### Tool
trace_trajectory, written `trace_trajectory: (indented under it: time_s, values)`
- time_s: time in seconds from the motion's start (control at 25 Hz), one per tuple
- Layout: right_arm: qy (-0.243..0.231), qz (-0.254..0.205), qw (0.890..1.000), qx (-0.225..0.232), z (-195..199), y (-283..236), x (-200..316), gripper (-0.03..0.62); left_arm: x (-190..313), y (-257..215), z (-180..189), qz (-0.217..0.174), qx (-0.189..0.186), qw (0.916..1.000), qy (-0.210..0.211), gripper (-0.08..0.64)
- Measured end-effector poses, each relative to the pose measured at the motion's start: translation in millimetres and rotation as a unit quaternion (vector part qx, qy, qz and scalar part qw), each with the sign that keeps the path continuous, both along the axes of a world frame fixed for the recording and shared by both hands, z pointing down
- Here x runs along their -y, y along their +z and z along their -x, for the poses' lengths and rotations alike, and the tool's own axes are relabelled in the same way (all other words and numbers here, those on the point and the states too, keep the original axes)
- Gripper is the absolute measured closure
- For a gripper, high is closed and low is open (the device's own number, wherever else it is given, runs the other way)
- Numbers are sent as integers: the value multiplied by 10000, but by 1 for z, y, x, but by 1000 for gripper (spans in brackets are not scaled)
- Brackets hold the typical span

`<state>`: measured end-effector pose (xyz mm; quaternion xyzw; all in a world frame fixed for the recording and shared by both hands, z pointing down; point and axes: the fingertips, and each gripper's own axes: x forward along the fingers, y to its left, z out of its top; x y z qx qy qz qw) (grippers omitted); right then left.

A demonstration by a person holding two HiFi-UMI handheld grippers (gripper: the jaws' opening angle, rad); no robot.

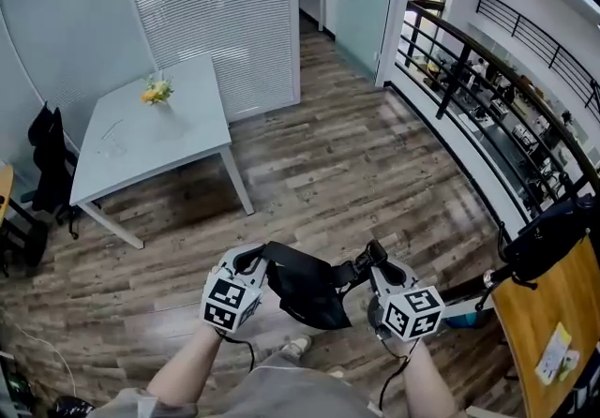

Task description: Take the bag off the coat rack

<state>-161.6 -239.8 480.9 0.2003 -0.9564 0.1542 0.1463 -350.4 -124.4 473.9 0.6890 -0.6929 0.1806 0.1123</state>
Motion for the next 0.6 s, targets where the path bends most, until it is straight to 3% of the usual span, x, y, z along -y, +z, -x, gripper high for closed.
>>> trace_trajectory:
  time_s: [0.6]
  values:
    - [-132,-67,9998,-96,6,-3,-9,555,-7,1,10,21,-33,10000,-58,545]
